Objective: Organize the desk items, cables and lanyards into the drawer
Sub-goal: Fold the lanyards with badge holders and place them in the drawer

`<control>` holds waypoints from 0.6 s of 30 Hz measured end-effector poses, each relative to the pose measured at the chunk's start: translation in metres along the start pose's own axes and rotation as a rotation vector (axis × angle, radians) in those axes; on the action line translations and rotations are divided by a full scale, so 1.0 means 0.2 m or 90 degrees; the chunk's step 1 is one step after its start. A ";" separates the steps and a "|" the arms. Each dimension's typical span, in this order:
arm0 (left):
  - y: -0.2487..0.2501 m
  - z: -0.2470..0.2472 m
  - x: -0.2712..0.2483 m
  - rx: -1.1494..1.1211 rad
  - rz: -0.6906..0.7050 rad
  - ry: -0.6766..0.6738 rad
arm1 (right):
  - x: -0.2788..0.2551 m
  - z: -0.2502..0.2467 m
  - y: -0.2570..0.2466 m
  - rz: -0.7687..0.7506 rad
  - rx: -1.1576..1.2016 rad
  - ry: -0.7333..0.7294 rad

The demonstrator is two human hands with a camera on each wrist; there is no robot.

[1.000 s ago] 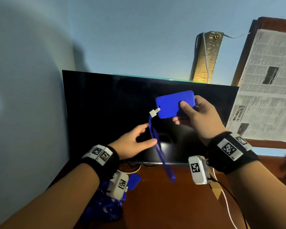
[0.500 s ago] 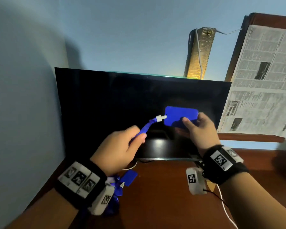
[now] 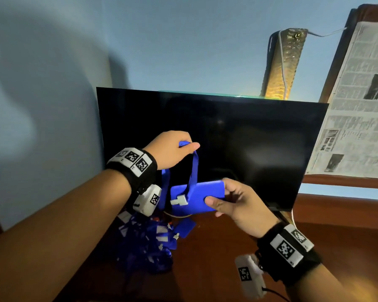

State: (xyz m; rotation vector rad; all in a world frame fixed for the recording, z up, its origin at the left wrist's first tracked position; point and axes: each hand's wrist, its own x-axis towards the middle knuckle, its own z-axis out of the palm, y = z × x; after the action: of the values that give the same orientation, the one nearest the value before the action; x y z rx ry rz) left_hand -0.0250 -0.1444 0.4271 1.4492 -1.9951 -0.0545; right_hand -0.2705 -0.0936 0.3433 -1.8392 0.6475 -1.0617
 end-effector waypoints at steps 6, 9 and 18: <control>-0.27 0.22 -0.23 -0.073 -0.141 -0.101 | 0.00 -0.13 -0.16 -0.077 0.091 0.094; -0.21 0.33 -0.41 -0.136 -0.144 -0.129 | 0.03 -0.18 -0.19 -0.091 0.150 0.158; 0.20 0.33 -0.74 -0.043 0.035 -0.184 | 0.04 -0.28 0.12 -0.005 0.074 0.377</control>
State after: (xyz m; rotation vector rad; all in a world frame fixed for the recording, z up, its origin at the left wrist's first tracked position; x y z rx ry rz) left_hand -0.0687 -0.0242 0.3198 1.4063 -2.2391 -0.3203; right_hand -0.3147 -0.1350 0.3395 -1.4220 0.8949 -1.6324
